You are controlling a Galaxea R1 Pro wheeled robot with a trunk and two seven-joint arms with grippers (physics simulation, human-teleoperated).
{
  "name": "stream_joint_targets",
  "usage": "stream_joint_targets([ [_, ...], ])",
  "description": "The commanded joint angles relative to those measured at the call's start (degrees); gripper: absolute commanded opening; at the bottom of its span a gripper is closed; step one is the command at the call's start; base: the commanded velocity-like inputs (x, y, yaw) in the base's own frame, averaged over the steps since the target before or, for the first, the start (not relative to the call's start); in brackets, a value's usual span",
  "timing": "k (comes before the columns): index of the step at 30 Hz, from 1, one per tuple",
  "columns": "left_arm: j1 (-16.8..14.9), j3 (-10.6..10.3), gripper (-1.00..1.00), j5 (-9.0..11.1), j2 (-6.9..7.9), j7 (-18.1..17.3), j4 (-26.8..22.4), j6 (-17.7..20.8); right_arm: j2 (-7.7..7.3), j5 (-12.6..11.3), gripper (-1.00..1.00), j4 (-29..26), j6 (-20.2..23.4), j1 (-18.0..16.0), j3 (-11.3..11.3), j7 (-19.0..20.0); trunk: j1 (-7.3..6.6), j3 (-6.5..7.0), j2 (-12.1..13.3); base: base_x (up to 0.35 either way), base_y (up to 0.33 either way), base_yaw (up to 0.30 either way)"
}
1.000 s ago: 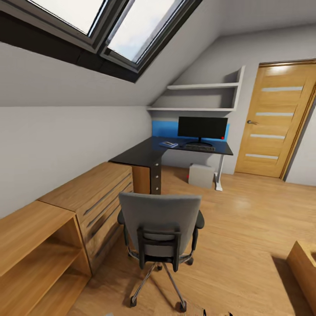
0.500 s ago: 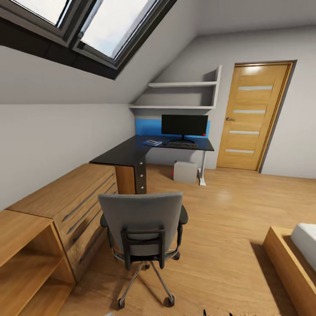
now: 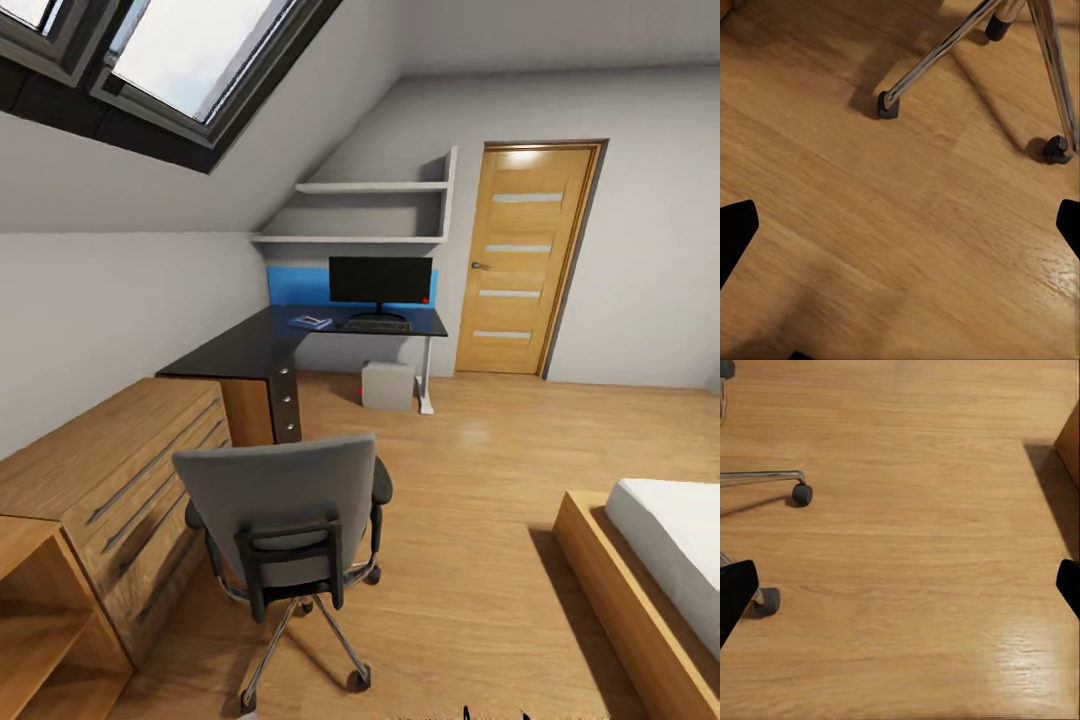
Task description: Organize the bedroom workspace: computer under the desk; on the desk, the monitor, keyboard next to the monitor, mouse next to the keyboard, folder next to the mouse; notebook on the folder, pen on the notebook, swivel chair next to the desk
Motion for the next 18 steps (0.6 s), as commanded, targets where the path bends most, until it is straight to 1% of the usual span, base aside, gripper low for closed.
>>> stream_joint_targets([
  [1,0.0,-0.5,1.00,0.3,0.03,0.4,-0.1,-0.2,0.01,-0.4,1.00,0.1,-0.1,-0.1,0.5,-0.2,0.00,-0.11,0.0,0.000,0.000,-0.252],
  [12,0.0,-0.5,1.00,0.3,0.03,0.4,-0.1,-0.2,0.01,-0.4,1.00,0.1,-0.1,-0.1,0.5,-0.2,0.00,-0.69,0.0,0.000,0.013,-0.244],
  [15,0.0,-0.5,1.00,0.3,0.03,0.4,-0.1,-0.2,0.01,-0.4,1.00,0.1,-0.1,-0.1,0.5,-0.2,0.00,-0.89,0.0,0.038,0.132,-0.160],
  [18,0.0,-0.5,1.00,0.3,0.03,0.4,-0.1,-0.2,0.01,-0.4,1.00,0.1,-0.1,-0.1,0.5,-0.2,0.00,-1.11,0.0,0.132,0.194,-0.113],
])
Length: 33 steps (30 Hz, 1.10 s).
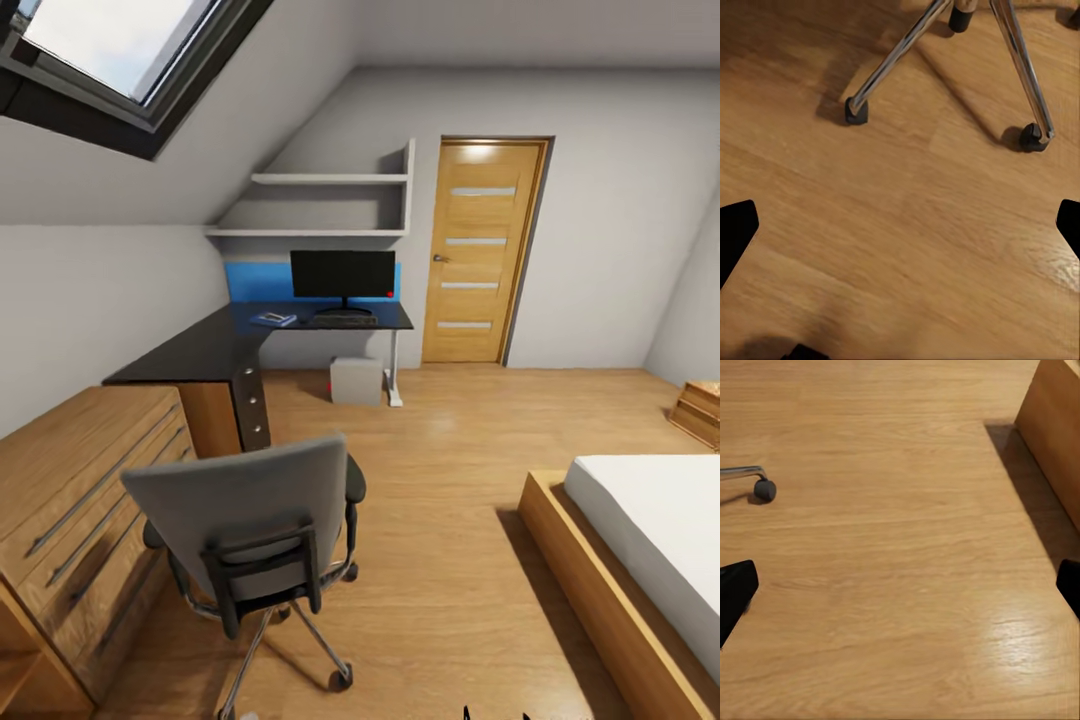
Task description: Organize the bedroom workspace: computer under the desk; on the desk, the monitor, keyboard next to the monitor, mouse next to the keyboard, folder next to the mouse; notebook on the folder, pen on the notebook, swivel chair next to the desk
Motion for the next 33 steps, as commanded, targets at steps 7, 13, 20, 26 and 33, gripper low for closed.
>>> stream_joint_targets([
  [7,0.0,-0.5,1.00,0.3,0.03,0.4,-0.1,-0.2,0.01,-0.4,1.00,0.0,-0.2,0.0,0.5,-0.3,0.01,-0.37,0.0,0.196,0.229,-0.039],
  [13,0.0,-0.5,1.00,0.3,0.03,0.4,-0.1,-0.2,-0.18,-0.3,1.00,0.1,-0.6,0.0,0.5,-0.2,0.01,-0.39,0.0,0.137,0.265,-0.002],
  [20,0.0,-0.5,1.00,0.3,0.03,0.4,-0.1,-0.2,-0.29,-0.3,1.00,0.1,-0.6,0.0,0.5,-0.2,0.01,-0.39,0.0,0.018,0.310,0.000],
  [26,0.0,-0.5,1.00,0.3,0.03,0.4,-0.1,-0.2,-0.30,-0.3,1.00,0.2,-0.6,0.0,0.5,-0.2,0.01,-0.39,0.0,0.002,0.317,0.000],
  [33,0.0,-0.5,1.00,0.3,0.03,0.4,-0.1,-0.2,-0.34,-0.3,1.00,0.2,-0.6,-0.1,0.5,-0.2,0.01,-0.39,0.0,0.000,0.310,0.000],
])
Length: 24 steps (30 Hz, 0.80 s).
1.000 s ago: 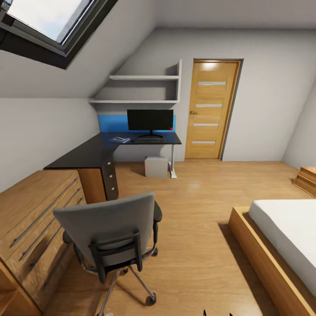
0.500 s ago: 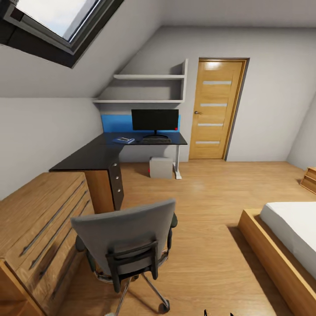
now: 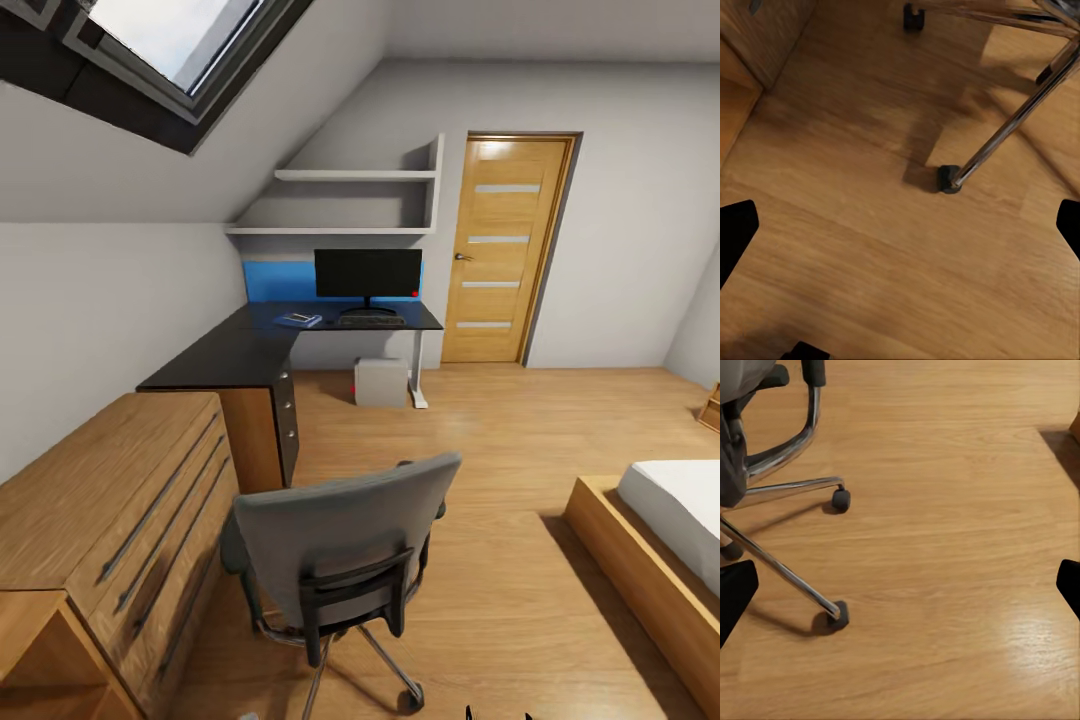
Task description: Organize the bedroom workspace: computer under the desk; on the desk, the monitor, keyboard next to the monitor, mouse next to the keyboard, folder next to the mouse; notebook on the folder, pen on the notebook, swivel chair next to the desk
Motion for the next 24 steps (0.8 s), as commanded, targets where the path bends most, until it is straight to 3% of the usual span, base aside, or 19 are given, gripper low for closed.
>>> stream_joint_targets([
  [1,0.0,-0.5,1.00,0.3,0.02,0.4,-0.1,-0.1,0.00,-0.4,1.00,0.0,-0.2,0.0,0.5,-0.2,0.00,-0.06,0.0,0.000,0.183,0.000],
  [16,0.0,-0.4,1.00,0.3,0.08,0.4,-0.1,-0.2,0.07,-0.4,1.00,0.0,-0.2,-0.1,0.5,-0.2,0.00,-0.06,0.0,0.000,0.033,0.000],
  [24,0.0,2.1,1.00,1.0,0.32,0.6,-0.2,-0.6,0.14,-0.5,1.00,0.0,0.1,0.0,0.5,-0.2,0.00,-0.06,0.0,0.000,0.000,0.000],
])
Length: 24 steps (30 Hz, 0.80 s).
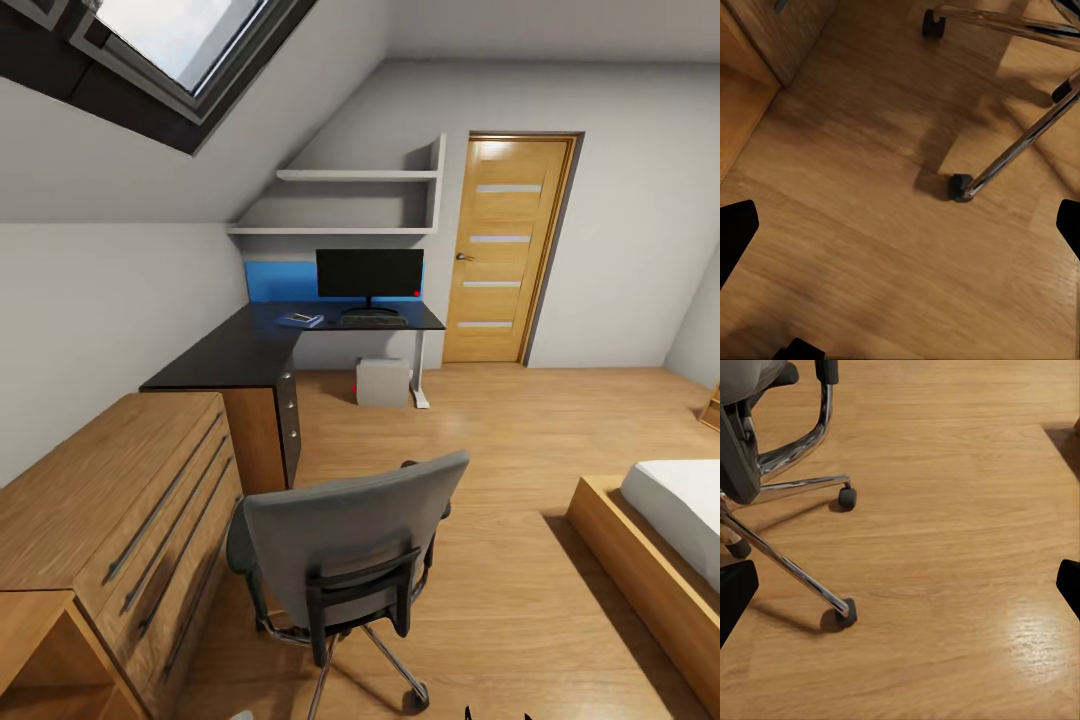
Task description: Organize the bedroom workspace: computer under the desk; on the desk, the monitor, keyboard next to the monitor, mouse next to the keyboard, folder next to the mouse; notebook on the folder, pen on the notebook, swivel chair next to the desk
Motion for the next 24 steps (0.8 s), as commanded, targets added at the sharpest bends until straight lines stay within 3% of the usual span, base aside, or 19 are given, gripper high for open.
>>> stream_joint_targets([
  [1,0.0,0.4,1.00,0.4,0.00,0.4,-0.1,-0.2,0.03,-0.4,1.00,0.0,-0.1,-0.1,0.5,-0.2,0.00,-0.06,0.0,0.000,0.000,0.000],
  [3,0.0,2.1,1.00,0.5,-0.01,0.4,-0.1,-0.2,0.10,-0.4,1.00,0.0,-0.2,-0.1,0.5,-0.2,0.00,-0.06,0.0,0.000,0.000,0.000],
  [5,0.0,2.3,1.00,0.5,-0.02,0.4,-0.1,-0.1,0.10,-0.4,1.00,0.0,-0.3,0.0,0.6,-0.2,0.22,-0.24,-0.4,0.000,0.000,0.000],
  [24,0.0,1.7,1.00,0.3,-0.28,0.5,-0.1,0.4,0.11,-0.3,1.00,0.0,-0.2,-0.1,0.6,-0.2,4.39,-3.65,-8.1,0.000,0.000,0.000],
])
